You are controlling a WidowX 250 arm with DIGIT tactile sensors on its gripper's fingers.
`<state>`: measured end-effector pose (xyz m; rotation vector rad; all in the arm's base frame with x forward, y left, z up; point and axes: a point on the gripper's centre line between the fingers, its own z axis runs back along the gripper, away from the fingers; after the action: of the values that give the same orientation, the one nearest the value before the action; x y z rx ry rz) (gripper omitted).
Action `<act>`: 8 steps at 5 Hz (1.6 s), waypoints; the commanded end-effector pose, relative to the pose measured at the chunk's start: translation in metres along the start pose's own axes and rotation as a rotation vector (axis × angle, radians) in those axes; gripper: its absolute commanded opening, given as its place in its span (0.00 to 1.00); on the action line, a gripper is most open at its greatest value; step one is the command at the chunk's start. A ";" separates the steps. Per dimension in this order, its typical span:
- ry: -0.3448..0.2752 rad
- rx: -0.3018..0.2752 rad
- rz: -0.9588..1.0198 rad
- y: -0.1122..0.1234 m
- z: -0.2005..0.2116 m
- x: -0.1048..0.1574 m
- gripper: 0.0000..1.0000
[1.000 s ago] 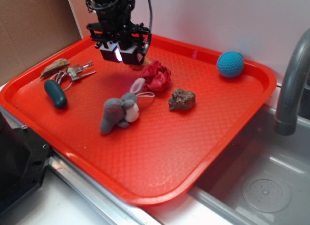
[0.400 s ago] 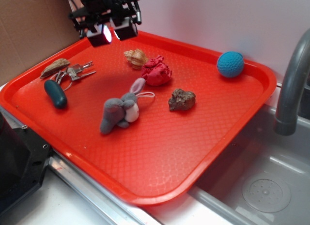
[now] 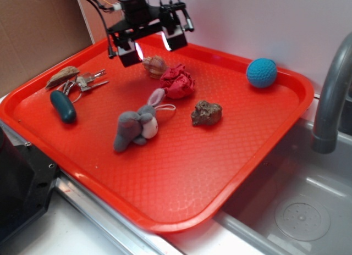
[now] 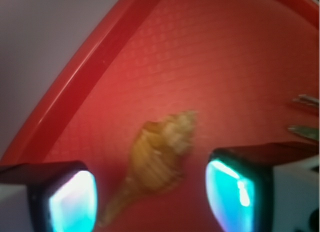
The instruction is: Grab the shell.
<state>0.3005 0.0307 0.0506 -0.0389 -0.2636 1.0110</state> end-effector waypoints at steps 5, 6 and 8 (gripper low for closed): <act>0.259 0.063 -0.473 0.028 0.009 0.012 0.00; 0.317 -0.014 -0.713 0.042 0.060 0.016 0.00; 0.234 -0.096 -1.026 0.077 0.147 -0.009 0.00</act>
<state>0.1940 0.0310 0.1734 -0.1143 -0.0489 -0.0308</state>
